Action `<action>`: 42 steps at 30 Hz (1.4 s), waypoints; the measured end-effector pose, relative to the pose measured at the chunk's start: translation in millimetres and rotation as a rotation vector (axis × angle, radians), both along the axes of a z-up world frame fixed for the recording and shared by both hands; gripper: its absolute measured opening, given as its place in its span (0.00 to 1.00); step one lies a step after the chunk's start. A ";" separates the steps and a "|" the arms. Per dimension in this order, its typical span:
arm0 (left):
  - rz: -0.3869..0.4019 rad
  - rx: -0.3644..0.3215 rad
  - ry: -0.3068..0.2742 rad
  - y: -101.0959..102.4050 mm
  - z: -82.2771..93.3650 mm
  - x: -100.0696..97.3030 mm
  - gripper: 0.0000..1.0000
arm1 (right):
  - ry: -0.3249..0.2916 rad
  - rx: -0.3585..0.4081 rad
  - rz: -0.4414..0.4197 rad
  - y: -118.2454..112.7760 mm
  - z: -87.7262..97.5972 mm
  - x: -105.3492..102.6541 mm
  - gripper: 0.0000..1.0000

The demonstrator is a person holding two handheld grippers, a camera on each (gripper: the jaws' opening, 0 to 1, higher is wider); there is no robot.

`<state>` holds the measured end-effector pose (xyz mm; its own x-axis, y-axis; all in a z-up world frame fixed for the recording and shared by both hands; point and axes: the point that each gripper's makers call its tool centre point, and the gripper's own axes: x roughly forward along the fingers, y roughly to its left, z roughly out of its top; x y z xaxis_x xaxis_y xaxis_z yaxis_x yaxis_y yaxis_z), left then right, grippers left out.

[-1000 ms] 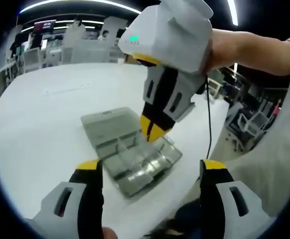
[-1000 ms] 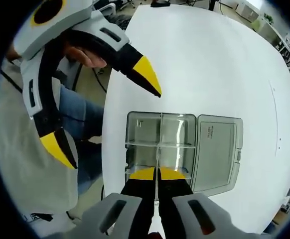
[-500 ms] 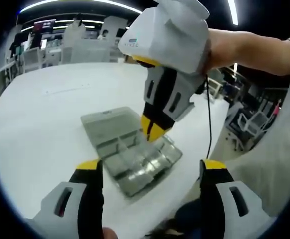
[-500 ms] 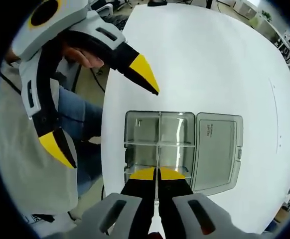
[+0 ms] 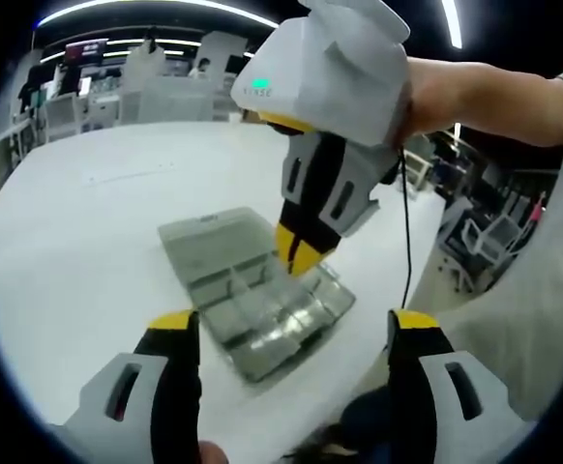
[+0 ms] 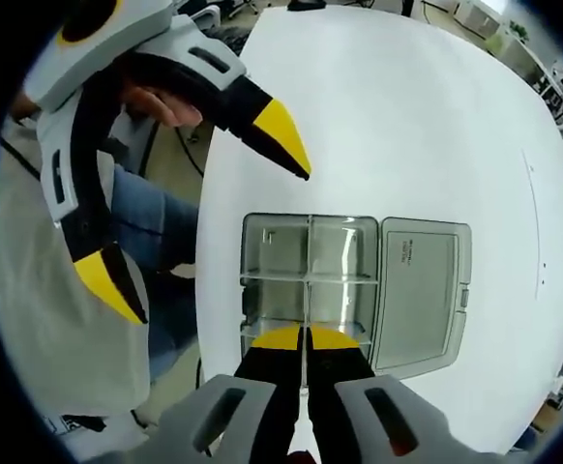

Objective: Insert the divider into the dual guide fixture by aligning both edges with the guide slots and pushing it downward to the bottom, including one-sided entry, uneven engagement, binding, and posture correction.

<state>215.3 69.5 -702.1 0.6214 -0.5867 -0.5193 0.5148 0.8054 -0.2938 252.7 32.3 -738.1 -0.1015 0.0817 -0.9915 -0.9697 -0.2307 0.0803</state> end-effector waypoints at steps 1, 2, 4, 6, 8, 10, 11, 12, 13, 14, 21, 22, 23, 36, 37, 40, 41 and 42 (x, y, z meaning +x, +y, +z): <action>-0.001 0.001 0.000 -0.1 -0.2 0.3 0.77 | -0.002 0.001 0.004 0.1 -0.2 0.6 0.00; -0.001 0.000 0.000 -0.3 -0.1 0.3 0.77 | -0.003 0.002 0.004 0.0 -0.1 0.7 0.00; -0.002 0.001 0.001 -0.8 -0.5 0.3 0.77 | -0.003 0.005 0.004 0.4 0.0 1.2 0.00; -0.003 0.001 0.002 -1.4 -0.9 0.1 0.77 | 0.001 0.006 0.000 0.2 -0.2 0.8 0.00; -0.003 0.000 0.002 -1.8 -0.5 -0.2 0.77 | 0.003 0.006 -0.006 0.5 -0.8 1.1 0.00; -0.003 0.000 0.002 -1.9 -0.3 -0.3 0.77 | 0.002 0.004 -0.005 0.7 -0.2 0.7 0.00; -0.002 0.001 0.003 -1.6 -0.5 -0.3 0.77 | 0.001 0.003 -0.011 0.8 -0.4 0.9 0.00; -0.001 0.000 0.003 -1.4 -0.5 -0.3 0.77 | 0.004 -0.001 -0.005 0.6 -0.9 0.1 0.00; 0.000 -0.001 0.003 -1.3 -0.4 -0.3 0.77 | 0.002 -0.001 -0.002 1.2 -1.8 1.2 0.00; 0.001 -0.002 0.002 -0.9 -0.3 -0.2 0.77 | 0.002 -0.004 -0.007 1.5 -2.4 1.9 0.00; 0.005 -0.003 0.004 0.2 -1.1 -0.2 0.77 | -0.001 -0.029 0.007 4.5 -6.6 0.9 0.00; 0.005 -0.004 0.003 0.3 -1.2 -0.1 0.77 | 0.001 -0.034 0.011 4.2 -7.5 0.1 0.00; 0.005 -0.004 0.004 0.3 -1.3 -0.3 0.77 | -0.002 -0.037 0.021 4.7 -9.5 1.9 0.00; 0.010 -0.003 0.007 4.2 -2.3 -0.8 0.77 | -0.006 -0.050 0.051 6.6 -19.5 3.9 0.00; 0.009 -0.002 0.008 4.4 -2.6 -1.0 0.77 | -0.008 -0.051 0.054 6.9 -20.7 3.9 0.00; 0.010 -0.004 0.008 4.4 -2.6 -1.0 0.77 | -0.015 -0.054 0.067 6.2 -18.2 -1.0 0.00; 0.010 -0.003 0.009 4.5 -2.9 -1.1 0.77 | -0.016 -0.055 0.070 6.5 -19.2 -1.3 0.00; 0.010 -0.004 0.009 4.5 -3.2 -1.2 0.77 | -0.018 -0.055 0.076 6.6 -19.6 -1.3 0.00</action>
<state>214.1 74.0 -705.3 0.6227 -0.5822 -0.5228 0.5038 0.8095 -0.3015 251.3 38.9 -757.7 -0.0878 0.0199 -0.9959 -0.9511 -0.2990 0.0778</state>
